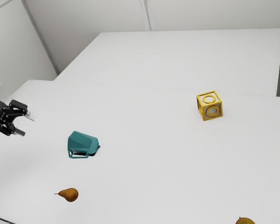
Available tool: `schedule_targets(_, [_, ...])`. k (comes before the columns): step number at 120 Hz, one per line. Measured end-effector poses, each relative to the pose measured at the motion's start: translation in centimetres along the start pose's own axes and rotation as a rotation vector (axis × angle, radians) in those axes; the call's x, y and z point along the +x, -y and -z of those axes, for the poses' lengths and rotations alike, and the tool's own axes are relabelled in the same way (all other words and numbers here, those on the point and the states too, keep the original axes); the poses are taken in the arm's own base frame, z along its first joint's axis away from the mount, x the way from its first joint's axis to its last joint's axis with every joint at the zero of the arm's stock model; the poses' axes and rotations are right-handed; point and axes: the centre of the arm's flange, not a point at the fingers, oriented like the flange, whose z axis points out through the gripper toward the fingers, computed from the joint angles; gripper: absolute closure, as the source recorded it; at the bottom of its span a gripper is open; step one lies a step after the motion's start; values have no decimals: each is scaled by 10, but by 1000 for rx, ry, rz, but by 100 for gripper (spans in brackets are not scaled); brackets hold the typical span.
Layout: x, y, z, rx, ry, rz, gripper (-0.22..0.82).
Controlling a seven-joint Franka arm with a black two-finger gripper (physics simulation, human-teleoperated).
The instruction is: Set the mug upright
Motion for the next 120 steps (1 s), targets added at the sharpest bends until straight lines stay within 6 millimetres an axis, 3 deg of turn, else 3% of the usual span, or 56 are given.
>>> schedule_targets(10, [6, 39, -7, -52, -37, -23, 1])
schedule_targets(23, [30, 54, -42, -121, -35, -111, 2])
schedule_targets(35, [50, 48, -53, -190, -74, -225, 2])
schedule_targets(53, [56, 37, -72, -279, -97, -338, 2])
schedule_targets(90, [51, 21, -148, -360, 23, -375, 2])
schedule_targets(120, [40, 1, -173, -374, 55, -405, 2])
